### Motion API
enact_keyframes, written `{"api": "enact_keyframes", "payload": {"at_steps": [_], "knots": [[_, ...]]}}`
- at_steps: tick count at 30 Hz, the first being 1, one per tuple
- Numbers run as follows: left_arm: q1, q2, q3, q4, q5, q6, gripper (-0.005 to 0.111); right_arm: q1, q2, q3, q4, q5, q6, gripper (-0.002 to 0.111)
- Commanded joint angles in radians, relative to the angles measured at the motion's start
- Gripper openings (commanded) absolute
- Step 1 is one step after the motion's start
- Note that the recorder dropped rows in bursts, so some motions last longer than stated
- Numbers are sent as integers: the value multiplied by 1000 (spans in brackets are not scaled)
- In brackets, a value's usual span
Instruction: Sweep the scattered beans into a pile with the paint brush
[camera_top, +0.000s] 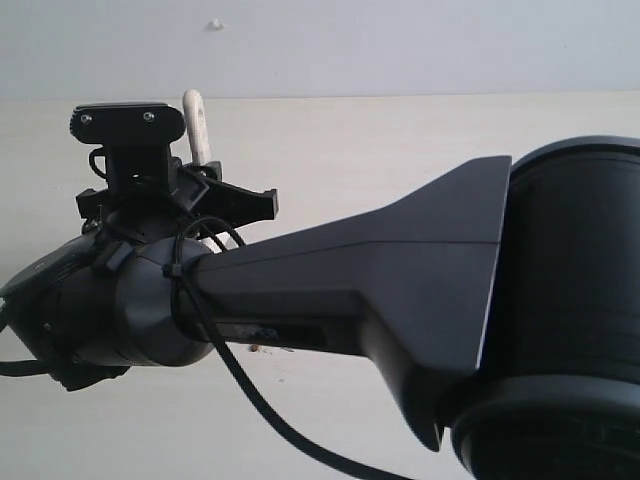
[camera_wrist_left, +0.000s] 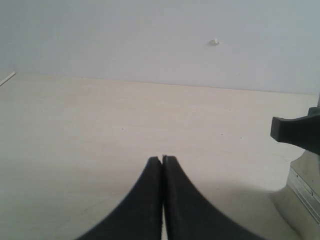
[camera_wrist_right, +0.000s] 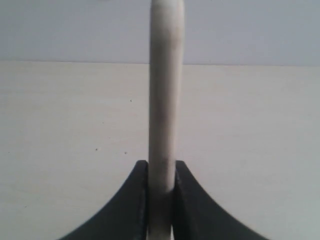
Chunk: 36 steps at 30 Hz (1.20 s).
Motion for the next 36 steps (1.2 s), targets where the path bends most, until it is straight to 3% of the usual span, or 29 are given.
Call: {"api": "enact_keyframes", "payload": {"at_steps": [1,6,13,21,26,36], "knots": [[-6,-2,4,-5,6,-1,0,0,-2,-10,6,19,-8,0],[-6,-2,4,-5,6,-1,0,0,-19,-10,-43,19,35,0],[-6,-2,4,-5,6,-1,0,-7,-70,-10,-172,-261,2,0],[-6,-2,4,-5,6,-1,0,-27,-185,-10,-88,-331,-393,0],[-6,-2,4,-5,6,-1,0,-84,-325,42,52,-703,-569,0],[-6,-2,4,-5,6,-1,0,-306,-552,335,5,-1461,-629,0]]}}
